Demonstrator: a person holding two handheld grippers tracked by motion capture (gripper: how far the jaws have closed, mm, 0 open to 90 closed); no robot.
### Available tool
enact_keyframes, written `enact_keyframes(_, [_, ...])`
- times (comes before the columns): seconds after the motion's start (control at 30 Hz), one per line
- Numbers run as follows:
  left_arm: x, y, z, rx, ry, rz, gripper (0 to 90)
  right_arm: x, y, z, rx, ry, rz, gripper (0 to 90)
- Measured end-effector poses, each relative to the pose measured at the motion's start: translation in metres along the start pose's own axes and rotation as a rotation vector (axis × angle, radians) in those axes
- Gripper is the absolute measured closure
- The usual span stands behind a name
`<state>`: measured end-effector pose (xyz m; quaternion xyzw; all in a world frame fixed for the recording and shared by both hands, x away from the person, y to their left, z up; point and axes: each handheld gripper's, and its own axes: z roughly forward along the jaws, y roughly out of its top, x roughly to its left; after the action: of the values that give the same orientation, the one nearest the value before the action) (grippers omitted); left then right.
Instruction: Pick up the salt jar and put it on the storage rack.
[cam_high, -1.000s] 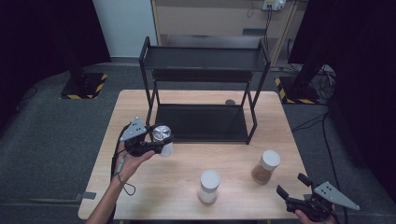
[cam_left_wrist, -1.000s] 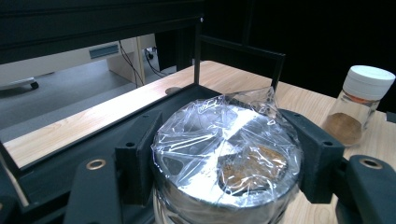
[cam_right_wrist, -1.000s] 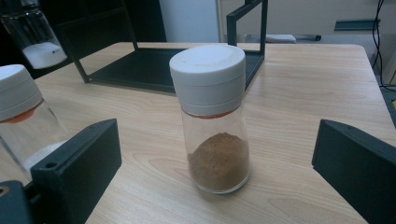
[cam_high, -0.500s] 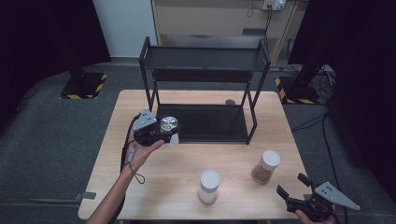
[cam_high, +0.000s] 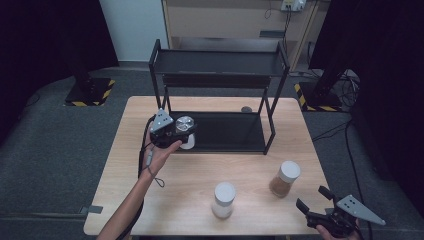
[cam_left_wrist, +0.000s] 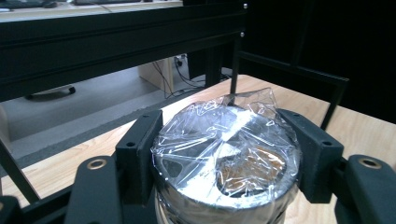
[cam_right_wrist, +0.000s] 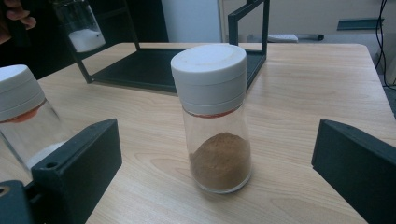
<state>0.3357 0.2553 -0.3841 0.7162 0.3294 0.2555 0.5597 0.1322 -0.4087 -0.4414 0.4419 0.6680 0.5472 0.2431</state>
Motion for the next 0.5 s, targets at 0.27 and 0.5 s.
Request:
enact_keyframes(0.27, [-0.001, -0.009, 0.012, -0.010, 0.062, -0.033, 33.4, 0.000, 0.000, 0.000, -0.001, 0.001, 0.002, 2.0])
enact_keyframes(0.5, [0.000, -0.021, 0.024, -0.001, 0.120, -0.048, 33.5, 0.000, 0.000, -0.001, -0.001, 0.003, 0.004, 2.0])
